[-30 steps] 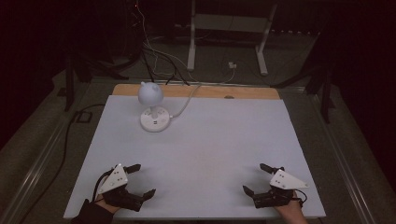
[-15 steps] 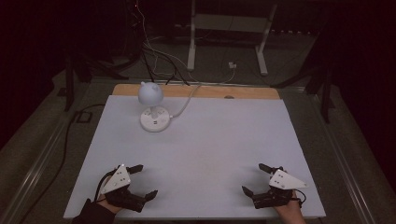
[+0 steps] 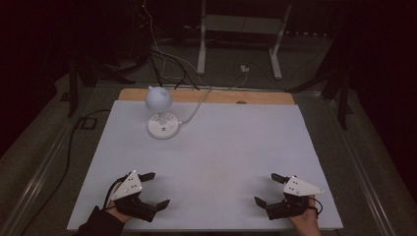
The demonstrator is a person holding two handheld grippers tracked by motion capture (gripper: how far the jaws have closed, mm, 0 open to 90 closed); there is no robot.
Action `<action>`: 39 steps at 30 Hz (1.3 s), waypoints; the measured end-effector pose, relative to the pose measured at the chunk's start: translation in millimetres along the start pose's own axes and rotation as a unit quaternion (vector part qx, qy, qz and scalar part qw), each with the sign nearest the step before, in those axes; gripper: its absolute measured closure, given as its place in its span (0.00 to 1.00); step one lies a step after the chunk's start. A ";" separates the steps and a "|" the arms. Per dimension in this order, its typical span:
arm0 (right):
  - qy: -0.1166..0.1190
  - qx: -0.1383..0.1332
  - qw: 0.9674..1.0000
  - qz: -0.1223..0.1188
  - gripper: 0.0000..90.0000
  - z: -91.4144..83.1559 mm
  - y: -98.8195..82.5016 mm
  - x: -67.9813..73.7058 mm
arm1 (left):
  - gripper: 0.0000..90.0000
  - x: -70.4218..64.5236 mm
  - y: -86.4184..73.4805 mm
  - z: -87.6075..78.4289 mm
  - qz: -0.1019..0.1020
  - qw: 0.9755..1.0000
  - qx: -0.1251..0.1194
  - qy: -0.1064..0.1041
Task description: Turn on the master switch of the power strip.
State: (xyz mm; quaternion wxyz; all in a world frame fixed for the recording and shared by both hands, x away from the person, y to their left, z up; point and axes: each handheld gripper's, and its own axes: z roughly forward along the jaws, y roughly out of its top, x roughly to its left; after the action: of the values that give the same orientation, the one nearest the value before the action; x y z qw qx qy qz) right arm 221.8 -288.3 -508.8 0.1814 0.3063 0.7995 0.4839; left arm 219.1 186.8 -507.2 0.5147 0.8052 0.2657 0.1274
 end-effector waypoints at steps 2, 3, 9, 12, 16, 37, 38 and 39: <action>-0.005 -0.003 1.000 -0.003 0.00 -0.7 0.2 0.0 | 0.00 0.5 3.8 -0.6 0.004 1.000 0.002 -0.003; -0.005 -0.006 1.000 -0.002 0.00 -1.8 0.9 0.3 | 0.00 0.6 5.2 -0.7 0.002 1.000 0.002 -0.006; -0.012 -0.014 1.000 -0.009 0.00 -3.9 2.1 1.6 | 0.00 1.3 11.8 -0.8 0.007 1.000 0.009 -0.017; -0.012 -0.011 1.000 -0.007 0.00 -3.5 1.8 1.7 | 0.00 1.6 16.0 -0.8 0.009 1.000 0.010 -0.021; -0.017 -0.019 1.000 -0.005 0.00 -5.1 2.6 2.2 | 0.00 3.7 22.9 -0.5 0.007 1.000 0.009 -0.023; -0.024 -0.031 0.999 0.001 0.00 -8.2 3.3 1.5 | 0.00 16.8 61.9 6.6 0.004 1.000 0.013 -0.016; -0.024 -0.031 0.999 0.001 0.00 -8.4 3.6 1.9 | 0.00 17.3 63.8 7.5 0.006 1.000 0.013 -0.012; -0.024 -0.033 0.999 0.000 0.00 -8.6 3.7 1.8 | 0.00 18.1 65.8 8.4 0.007 1.000 0.013 -0.008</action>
State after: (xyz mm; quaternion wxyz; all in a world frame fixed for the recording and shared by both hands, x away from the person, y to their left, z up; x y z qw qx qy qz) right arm 216.6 -291.5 -501.6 0.2105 0.3116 0.7787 0.5022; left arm 257.6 168.9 -453.2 0.5059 0.8143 0.2577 0.1206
